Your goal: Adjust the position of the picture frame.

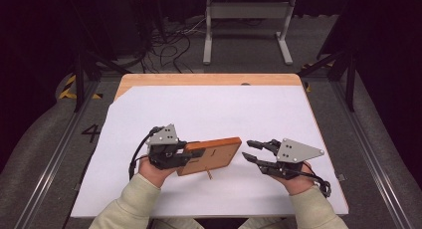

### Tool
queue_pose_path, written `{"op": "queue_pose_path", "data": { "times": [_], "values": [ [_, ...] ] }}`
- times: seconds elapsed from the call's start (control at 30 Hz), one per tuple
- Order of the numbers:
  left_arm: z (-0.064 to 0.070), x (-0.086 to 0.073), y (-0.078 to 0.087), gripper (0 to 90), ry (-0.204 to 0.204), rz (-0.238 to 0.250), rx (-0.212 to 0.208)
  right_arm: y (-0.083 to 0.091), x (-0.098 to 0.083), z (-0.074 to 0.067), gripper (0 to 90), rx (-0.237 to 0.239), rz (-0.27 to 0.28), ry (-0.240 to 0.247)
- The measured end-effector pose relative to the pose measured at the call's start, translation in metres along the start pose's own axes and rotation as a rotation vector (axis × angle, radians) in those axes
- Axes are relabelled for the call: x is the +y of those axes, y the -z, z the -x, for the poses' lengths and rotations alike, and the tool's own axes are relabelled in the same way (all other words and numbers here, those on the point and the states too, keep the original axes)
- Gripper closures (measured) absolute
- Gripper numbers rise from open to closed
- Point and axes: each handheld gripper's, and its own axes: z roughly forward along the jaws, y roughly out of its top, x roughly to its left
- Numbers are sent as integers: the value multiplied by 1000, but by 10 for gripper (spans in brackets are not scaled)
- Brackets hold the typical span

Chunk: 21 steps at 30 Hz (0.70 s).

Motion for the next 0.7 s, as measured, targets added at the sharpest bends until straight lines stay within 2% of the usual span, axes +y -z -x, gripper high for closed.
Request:
{"op": "queue_pose_path", "data": {
  "times": [0.07, 0.17, 0.27, 0.37, 0.4, 0.53, 0.67, 0.7],
  "values": [
    [-2, 0, 0, 710, -5, 13, 37, 0, -1, 0, 616, -1, -2, -2],
    [-9, -2, 0, 711, 13, 39, 66, 1, -3, 1, 617, -2, -8, -6],
    [-13, -3, 1, 710, 14, 66, 96, 0, -5, 0, 618, 0, -13, -5],
    [-15, -6, -1, 710, 11, 74, 136, 0, -7, 0, 618, -2, -19, -11],
    [-16, -7, -2, 710, 8, 64, 145, 0, -8, 0, 618, -1, -22, -12],
    [-21, -10, -1, 709, 33, 44, 128, 0, -8, 0, 616, -2, -23, -15],
    [-23, -12, 3, 708, 55, -14, 114, -2, -9, 1, 608, 2, -26, -15],
    [-23, -12, 3, 708, 55, -14, 114, -2, -9, 1, 606, 1, -28, -16]
  ]
}}
